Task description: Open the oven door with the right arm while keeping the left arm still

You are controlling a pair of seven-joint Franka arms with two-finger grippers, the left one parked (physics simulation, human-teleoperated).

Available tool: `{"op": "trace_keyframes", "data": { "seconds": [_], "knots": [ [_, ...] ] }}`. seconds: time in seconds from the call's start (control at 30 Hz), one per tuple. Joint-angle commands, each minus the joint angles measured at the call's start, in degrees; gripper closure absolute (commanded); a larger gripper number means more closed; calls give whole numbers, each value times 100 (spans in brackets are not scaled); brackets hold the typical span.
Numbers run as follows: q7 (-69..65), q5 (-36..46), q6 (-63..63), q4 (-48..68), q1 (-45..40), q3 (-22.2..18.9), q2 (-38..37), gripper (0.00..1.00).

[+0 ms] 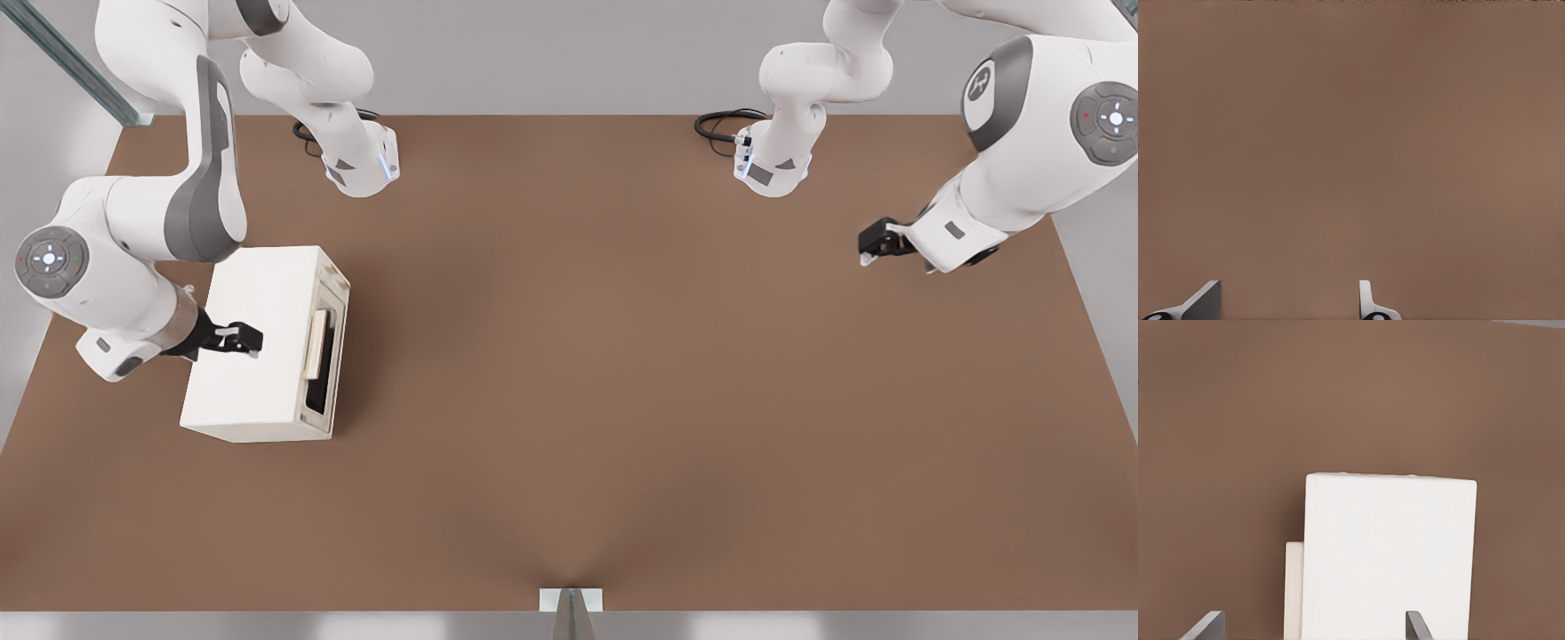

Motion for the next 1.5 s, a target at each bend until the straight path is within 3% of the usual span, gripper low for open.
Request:
{"op": "trace_keyframes", "data": {
  "seconds": [0.0,0.07,0.1,0.17,0.2,0.23,0.27,0.3,0.33,0.37,0.6,1.0,1.13,1.47],
  "knots": [
    [-102,-50,166,54,9,0,46,0],
    [-120,-417,-141,98,245,26,213,0],
    [282,-1786,-483,89,947,44,257,0],
    [1269,-2448,-1056,71,1730,44,511,0],
    [1287,-3334,-1800,89,2230,44,774,0],
    [1952,-3644,-2127,54,2548,35,968,0],
    [2410,-3951,-2303,-16,2663,35,1056,5],
    [3123,-4224,-2401,-174,2663,35,1162,48],
    [3316,-4330,-2410,-306,2654,17,1162,76],
    [3510,-4453,-2401,-359,2593,8,1206,79],
    [4161,-3917,-2190,-403,2434,61,1514,79],
    [4732,-4058,-1601,-1097,2443,44,1681,79],
    [5488,-4207,-1575,-1194,2461,44,1707,79],
    [5523,-4357,-1487,-1273,2399,52,1865,79]
  ]
}}
